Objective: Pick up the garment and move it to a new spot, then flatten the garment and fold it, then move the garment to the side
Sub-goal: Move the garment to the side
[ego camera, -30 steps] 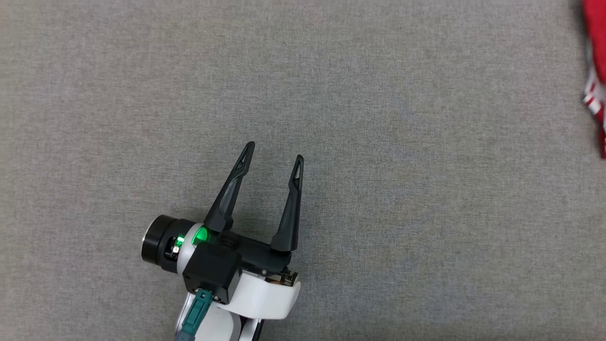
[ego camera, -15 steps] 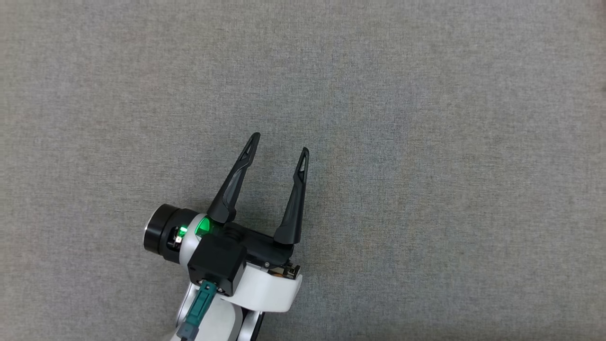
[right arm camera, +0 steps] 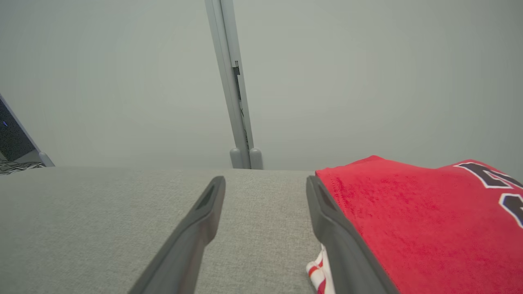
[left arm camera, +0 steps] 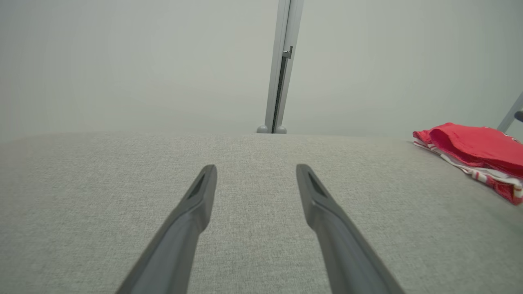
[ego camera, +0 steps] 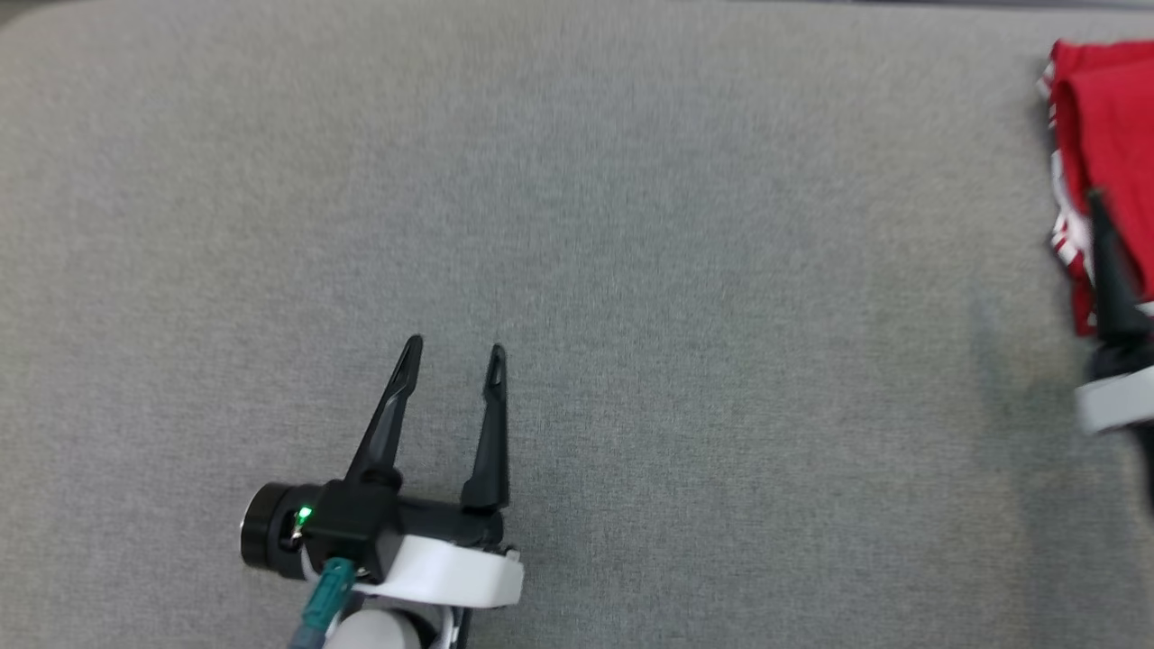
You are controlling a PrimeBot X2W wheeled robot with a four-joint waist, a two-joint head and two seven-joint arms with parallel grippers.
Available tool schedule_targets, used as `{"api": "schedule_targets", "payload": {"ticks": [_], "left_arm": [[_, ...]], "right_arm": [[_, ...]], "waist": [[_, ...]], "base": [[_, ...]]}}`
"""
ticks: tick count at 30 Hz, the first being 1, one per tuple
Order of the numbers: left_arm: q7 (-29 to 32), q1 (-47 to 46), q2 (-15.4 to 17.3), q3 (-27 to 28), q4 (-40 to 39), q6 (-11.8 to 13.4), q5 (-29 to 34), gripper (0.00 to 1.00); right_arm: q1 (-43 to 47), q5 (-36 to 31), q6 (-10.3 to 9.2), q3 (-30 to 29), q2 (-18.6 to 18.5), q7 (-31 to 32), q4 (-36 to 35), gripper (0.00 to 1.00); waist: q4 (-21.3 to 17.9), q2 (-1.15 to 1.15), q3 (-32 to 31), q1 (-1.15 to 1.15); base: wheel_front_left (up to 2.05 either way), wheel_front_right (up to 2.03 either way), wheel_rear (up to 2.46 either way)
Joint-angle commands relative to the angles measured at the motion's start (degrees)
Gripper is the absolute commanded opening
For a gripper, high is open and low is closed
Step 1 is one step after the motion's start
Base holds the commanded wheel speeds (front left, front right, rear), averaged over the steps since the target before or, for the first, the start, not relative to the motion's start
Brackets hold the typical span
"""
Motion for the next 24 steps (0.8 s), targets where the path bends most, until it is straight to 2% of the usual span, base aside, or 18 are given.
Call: {"api": "schedule_targets", "payload": {"ticks": [1, 7, 12, 18, 24], "left_arm": [[-0.1, 1.3, 0.2, 1.2, 0.6, 0.3, -1.4, 1.00], [-0.1, 5.8, 0.2, 5.5, 2.5, -0.7, -4.1, 1.00], [-0.1, 10.2, 0.2, 8.7, 2.5, -2.3, -3.0, 1.00], [-0.1, 15.1, 0.2, 11.3, 1.6, -4.7, -2.1, 1.00], [-0.1, 18.5, 0.2, 13.0, 1.1, -5.6, -2.5, 1.00]], "right_arm": [[2.3, -2.9, -0.05, -1.3, 4.0, -0.2, -1.2, 1.00], [10.9, -19.6, -0.04, -7.8, 17.4, -0.3, -5.3, 1.00], [18.8, -28.1, -0.06, -12.2, 25.5, -0.2, -11.3, 1.00], [25.3, -31.1, -0.06, -11.6, 28.7, -0.2, -14.3, 1.00], [29.5, -31.9, -0.06, -12.9, 30.5, -0.2, -16.0, 1.00]], "waist": [[-0.8, 0.00, -4.9, 0.00], [-1.9, 0.00, -12.7, 0.00], [-2.7, 0.00, -18.1, 0.00], [-3.7, 0.00, -21.9, 0.00], [-4.3, 0.00, -24.3, 0.00]], "base": [[0.00, 0.00, 0.00], [0.00, 0.00, 0.00], [0.00, 0.00, 0.00], [0.00, 0.00, 0.00], [0.00, 0.00, 0.00]]}}
